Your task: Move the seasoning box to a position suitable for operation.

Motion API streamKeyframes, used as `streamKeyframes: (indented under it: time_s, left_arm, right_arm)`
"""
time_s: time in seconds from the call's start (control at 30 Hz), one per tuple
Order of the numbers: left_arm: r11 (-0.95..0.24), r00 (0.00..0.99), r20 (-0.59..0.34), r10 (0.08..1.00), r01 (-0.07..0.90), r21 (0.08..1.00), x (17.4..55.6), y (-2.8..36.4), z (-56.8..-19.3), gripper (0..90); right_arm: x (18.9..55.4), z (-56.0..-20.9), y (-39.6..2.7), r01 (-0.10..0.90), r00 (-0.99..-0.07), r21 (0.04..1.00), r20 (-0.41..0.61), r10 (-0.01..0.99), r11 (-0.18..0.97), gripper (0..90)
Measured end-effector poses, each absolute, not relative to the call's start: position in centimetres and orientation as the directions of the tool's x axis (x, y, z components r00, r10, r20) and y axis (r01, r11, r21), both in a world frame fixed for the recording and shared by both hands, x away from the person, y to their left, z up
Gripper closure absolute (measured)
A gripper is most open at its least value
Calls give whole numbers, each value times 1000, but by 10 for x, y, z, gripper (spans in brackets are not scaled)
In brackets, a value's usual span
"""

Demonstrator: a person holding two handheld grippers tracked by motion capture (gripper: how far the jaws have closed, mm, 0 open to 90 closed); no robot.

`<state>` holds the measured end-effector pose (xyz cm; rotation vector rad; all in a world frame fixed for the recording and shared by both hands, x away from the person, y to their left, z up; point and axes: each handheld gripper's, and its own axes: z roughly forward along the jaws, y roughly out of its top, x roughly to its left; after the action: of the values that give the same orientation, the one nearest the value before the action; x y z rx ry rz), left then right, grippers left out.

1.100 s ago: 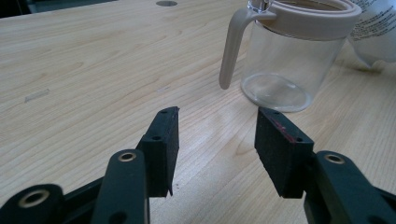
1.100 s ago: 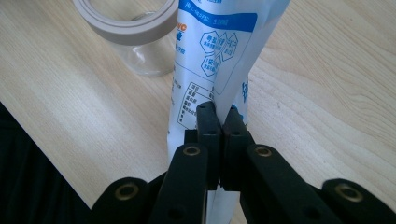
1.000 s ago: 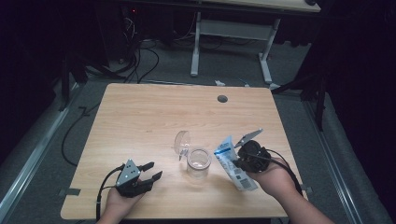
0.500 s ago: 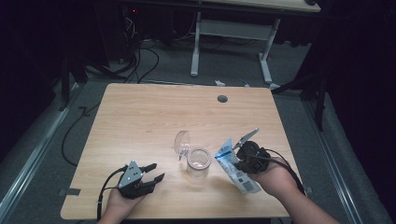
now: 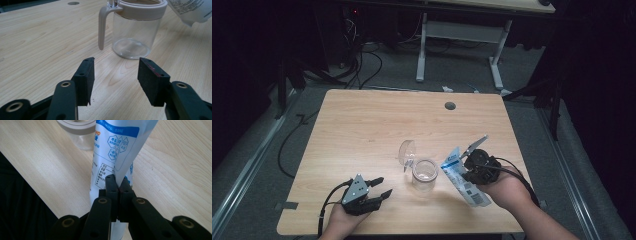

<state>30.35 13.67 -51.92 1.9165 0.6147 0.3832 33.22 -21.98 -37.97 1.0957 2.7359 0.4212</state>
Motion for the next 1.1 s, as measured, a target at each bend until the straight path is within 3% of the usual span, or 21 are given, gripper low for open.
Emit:
streamKeyframes:
  time_s: [0.3,0.7,1.1]
  left_arm:
    - [-332,841,-5,540,219,918,293,117,-520,466]
    - [-268,856,-99,508,266,926,289,90,-516,436]
    - [-317,897,-69,436,225,921,279,42,-517,384]
  right_arm:
    - [329,-369,-213,635,-730,323,-45,681,702,896]
    - [332,-356,-200,612,-746,346,-44,664,711,896]
    - [333,-353,-186,594,-762,347,-45,646,725,895]
